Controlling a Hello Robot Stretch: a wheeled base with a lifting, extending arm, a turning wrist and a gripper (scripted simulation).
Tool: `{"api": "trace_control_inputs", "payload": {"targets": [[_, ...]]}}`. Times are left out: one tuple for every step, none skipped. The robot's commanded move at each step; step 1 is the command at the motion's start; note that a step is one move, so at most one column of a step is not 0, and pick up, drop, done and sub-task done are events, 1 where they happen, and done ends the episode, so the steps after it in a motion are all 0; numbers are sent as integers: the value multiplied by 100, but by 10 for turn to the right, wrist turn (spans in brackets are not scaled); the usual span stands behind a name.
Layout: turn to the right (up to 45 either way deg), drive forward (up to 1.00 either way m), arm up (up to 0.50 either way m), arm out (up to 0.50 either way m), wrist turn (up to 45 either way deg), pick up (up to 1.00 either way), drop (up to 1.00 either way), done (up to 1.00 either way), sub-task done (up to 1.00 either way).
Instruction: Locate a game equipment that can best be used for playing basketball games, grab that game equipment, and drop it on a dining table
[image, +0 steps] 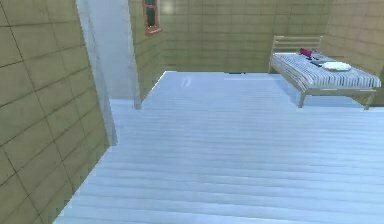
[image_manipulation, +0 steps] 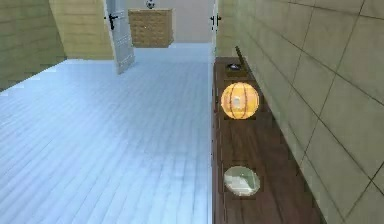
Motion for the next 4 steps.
{"api": "trace_control_inputs", "payload": {"targets": [[360,0,0,0,0,0,0,0,0],[0,35,0,0,0,0,0,0,0],[450,0,0,0,0,0,0,0,0],[210,0,0,0,0,0,0,0,0]]}}
